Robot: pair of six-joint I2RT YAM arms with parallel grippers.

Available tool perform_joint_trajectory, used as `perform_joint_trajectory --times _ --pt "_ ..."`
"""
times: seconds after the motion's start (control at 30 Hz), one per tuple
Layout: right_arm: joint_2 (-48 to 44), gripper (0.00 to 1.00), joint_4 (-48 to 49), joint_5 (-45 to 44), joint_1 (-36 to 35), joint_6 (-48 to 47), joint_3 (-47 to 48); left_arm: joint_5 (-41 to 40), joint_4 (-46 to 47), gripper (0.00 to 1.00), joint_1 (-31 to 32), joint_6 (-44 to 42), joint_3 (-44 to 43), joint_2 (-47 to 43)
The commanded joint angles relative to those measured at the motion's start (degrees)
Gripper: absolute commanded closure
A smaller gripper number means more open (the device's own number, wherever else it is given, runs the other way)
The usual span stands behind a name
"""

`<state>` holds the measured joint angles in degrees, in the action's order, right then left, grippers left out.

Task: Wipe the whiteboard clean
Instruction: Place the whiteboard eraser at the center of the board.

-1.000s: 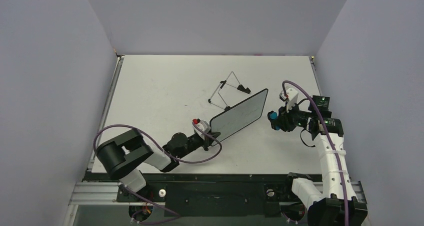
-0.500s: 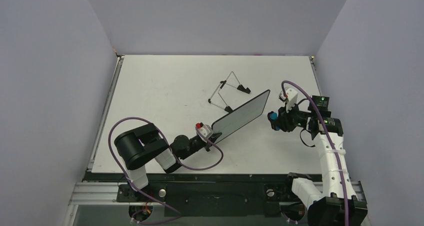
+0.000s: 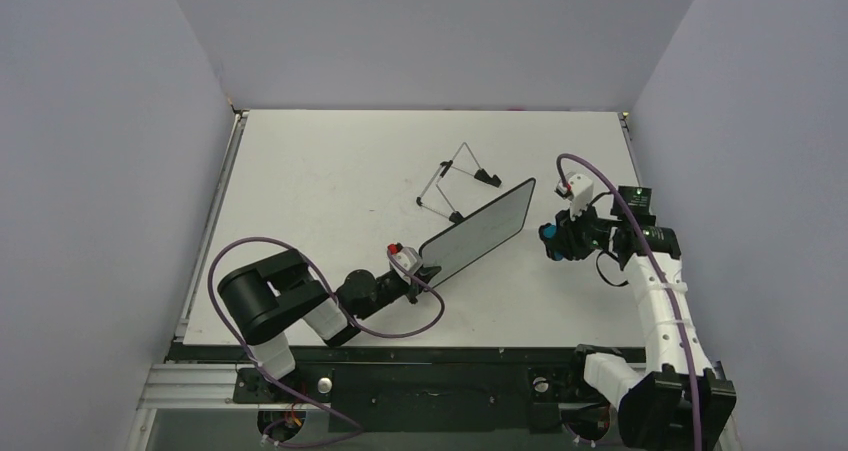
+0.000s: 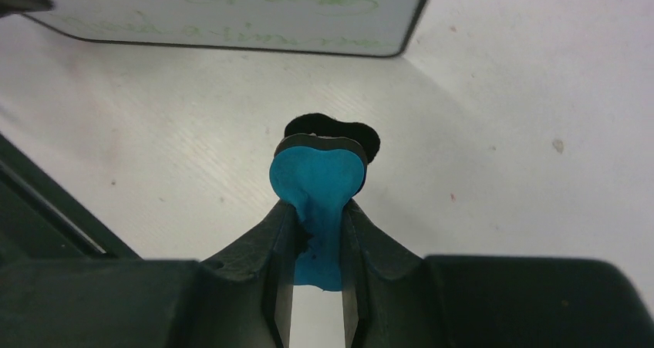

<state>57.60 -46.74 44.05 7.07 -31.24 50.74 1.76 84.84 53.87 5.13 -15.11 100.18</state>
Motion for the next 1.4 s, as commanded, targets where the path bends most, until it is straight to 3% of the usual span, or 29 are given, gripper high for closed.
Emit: perform_joint_trajectory --times 0.0,0.27,0.6,0.73,0.83,0.9,0.97,1.17,1.3,1.37 --pt "8.4 1.00 5.0 -14.0 1.4 6.9 0.5 0.3 2.3 1.00 0.1 0.2 0.0 -2.7" --pt "20.0 1.00 11.9 -25.5 0.7 14.9 1.8 0.9 1.8 1.00 0.1 -0.1 0.6 -3.0" --pt "34.0 0.87 12.1 -30.5 0.1 15.6 4.6 1.4 1.4 1.00 0.0 -0.1 1.5 -3.7" --pt "36.2 0.66 10.2 -29.4 0.2 15.6 5.9 1.5 1.5 1.00 0.0 0.0 1.7 -3.9" --pt "34.4 0.40 8.2 -28.0 0.8 14.8 6.3 1.6 1.5 1.00 0.0 0.0 1.8 -4.0" --pt "31.7 0.28 7.1 -27.4 1.3 13.5 6.5 1.9 1.5 1.00 0.0 0.1 2.0 -4.2" --pt "28.1 0.23 5.4 -27.3 1.6 11.6 7.0 2.3 1.2 1.00 0.0 0.0 2.0 -4.3" --pt "18.0 0.19 -6.9 -20.8 1.9 -1.5 14.3 3.4 1.0 1.00 -0.1 0.2 1.9 -4.1" --pt "12.7 0.17 -24.6 -9.7 -3.9 -28.8 24.0 4.6 0.6 1.00 -0.1 0.4 2.0 -4.4" --pt "10.0 0.08 -28.4 -6.5 -10.1 -38.3 26.7 5.7 -0.4 1.00 -0.2 0.4 1.9 -4.7"
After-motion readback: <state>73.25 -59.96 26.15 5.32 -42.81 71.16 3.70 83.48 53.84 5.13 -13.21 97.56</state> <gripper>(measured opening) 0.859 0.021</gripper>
